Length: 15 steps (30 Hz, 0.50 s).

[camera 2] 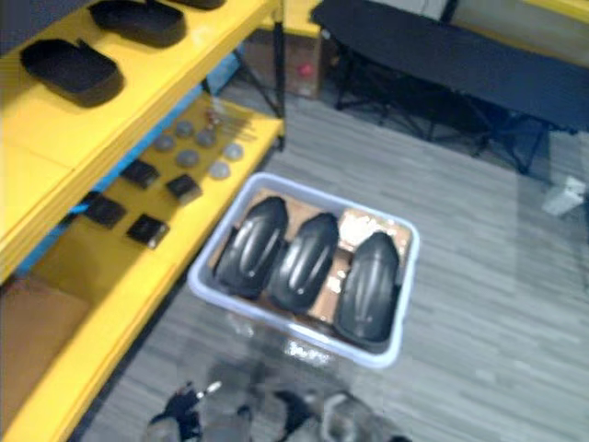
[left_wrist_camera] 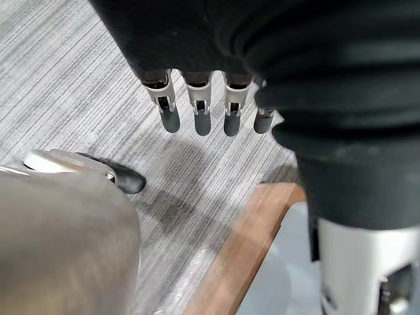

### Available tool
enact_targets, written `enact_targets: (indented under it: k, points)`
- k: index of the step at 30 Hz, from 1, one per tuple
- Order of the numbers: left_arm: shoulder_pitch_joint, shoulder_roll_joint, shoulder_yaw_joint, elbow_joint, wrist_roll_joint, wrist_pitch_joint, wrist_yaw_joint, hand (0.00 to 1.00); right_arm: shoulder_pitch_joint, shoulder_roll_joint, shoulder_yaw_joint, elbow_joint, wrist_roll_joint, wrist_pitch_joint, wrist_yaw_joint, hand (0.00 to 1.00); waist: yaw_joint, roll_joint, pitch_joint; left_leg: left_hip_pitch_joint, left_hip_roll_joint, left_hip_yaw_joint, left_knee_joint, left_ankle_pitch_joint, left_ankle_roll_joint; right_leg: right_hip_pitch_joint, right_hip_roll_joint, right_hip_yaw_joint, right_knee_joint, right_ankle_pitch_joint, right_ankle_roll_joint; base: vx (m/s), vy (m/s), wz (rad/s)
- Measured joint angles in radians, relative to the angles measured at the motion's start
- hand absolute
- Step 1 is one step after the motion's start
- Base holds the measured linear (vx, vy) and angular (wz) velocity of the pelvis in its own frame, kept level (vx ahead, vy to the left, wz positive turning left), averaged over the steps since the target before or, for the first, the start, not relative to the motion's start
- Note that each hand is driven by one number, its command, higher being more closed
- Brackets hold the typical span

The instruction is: Walk over and take plastic housings, then place them on the shelf

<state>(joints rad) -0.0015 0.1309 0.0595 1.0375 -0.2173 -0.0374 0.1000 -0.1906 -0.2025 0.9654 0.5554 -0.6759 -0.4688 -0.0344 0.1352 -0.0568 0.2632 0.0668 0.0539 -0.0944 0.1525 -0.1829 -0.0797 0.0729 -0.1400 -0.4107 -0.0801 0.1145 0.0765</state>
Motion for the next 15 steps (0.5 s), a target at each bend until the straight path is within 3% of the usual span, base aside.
enact_targets:
  k: [3, 4, 6, 8, 9, 10, 12, 13, 15]
  points:
    - [0.005, 0.017, -0.004, 0.004, 0.043, -0.001, 0.001, 0.00, -0.098, 0.038, 0.012, -0.241, 0.201, 0.114, -0.010, 0.00, 0.037, -0.023, -0.014, -0.005, 0.000, -0.016, -0.002, 0.003, 0.002, -0.002, 0.000, -0.010, 0.000, 0.000, 0.000, 0.00, 0.000, 0.18]
    - [0.020, 0.023, -0.002, 0.004, 0.069, 0.003, 0.001, 0.00, -0.123, 0.060, -0.026, -0.322, 0.282, 0.164, -0.014, 0.00, 0.041, -0.033, -0.021, -0.008, -0.001, -0.020, -0.002, 0.003, 0.002, -0.004, -0.001, -0.010, 0.000, 0.000, 0.000, -0.03, 0.004, 0.10]
    - [0.045, 0.032, 0.006, 0.004, 0.076, 0.005, 0.000, 0.00, -0.133, 0.093, -0.175, -0.433, 0.401, 0.219, -0.041, 0.00, 0.040, -0.052, -0.034, -0.015, -0.004, -0.029, -0.004, 0.003, 0.002, -0.009, -0.003, -0.015, -0.002, 0.004, 0.005, -0.05, 0.013, 0.10]
    - [0.060, 0.034, 0.009, 0.003, 0.079, 0.018, -0.004, 0.00, -0.133, 0.086, -0.286, -0.466, 0.482, 0.241, -0.054, 0.00, 0.039, -0.062, -0.041, -0.017, -0.006, -0.024, -0.007, 0.002, 0.002, -0.015, -0.005, -0.009, -0.009, 0.007, 0.009, -0.06, 0.019, -0.08]
    - [0.070, 0.037, 0.017, 0.003, 0.078, 0.021, -0.016, 0.00, -0.131, 0.071, -0.399, -0.471, 0.560, 0.259, -0.061, 0.00, 0.035, -0.067, -0.046, -0.016, -0.006, -0.009, -0.012, 0.002, 0.002, -0.023, -0.006, 0.002, -0.010, 0.010, 0.013, -0.08, 0.023, -0.14]
    - [0.070, 0.037, 0.017, 0.003, 0.078, 0.021, -0.016, 0.00, -0.131, 0.070, -0.402, -0.471, 0.561, 0.259, -0.061, 0.00, 0.035, -0.067, -0.046, -0.016, -0.006, -0.009, -0.012, 0.002, 0.002, -0.023, -0.006, 0.003, -0.010, 0.010, 0.013, -0.09, 0.025, -0.12]
    - [0.070, 0.037, 0.017, 0.000, 0.074, 0.021, -0.037, 0.00, -0.103, 0.008, -0.616, -0.467, 0.652, 0.278, -0.111, 0.00, 0.011, -0.056, -0.053, -0.015, -0.003, 0.003, -0.030, 0.001, 0.002, -0.033, -0.007, 0.007, -0.010, 0.022, 0.014, -0.10, 0.027, -0.05]
    - [0.069, 0.035, 0.016, -0.002, 0.067, 0.020, -0.038, 0.00, -0.092, -0.006, -0.661, -0.463, 0.672, 0.279, -0.131, 0.00, 0.010, -0.051, -0.059, -0.014, -0.002, 0.009, -0.039, 0.001, 0.002, -0.039, -0.007, 0.010, -0.010, 0.026, 0.014, -0.10, 0.029, -0.16]
    - [0.072, 0.025, 0.016, -0.020, 0.059, 0.019, -0.037, 0.00, -0.071, -0.028, -0.843, -0.384, 0.686, 0.283, -0.234, 0.00, -0.011, -0.034, -0.072, -0.005, 0.000, 0.037, -0.044, 0.001, 0.002, -0.045, -0.006, 0.031, -0.011, 0.037, 0.012, -0.08, 0.017, -0.27]
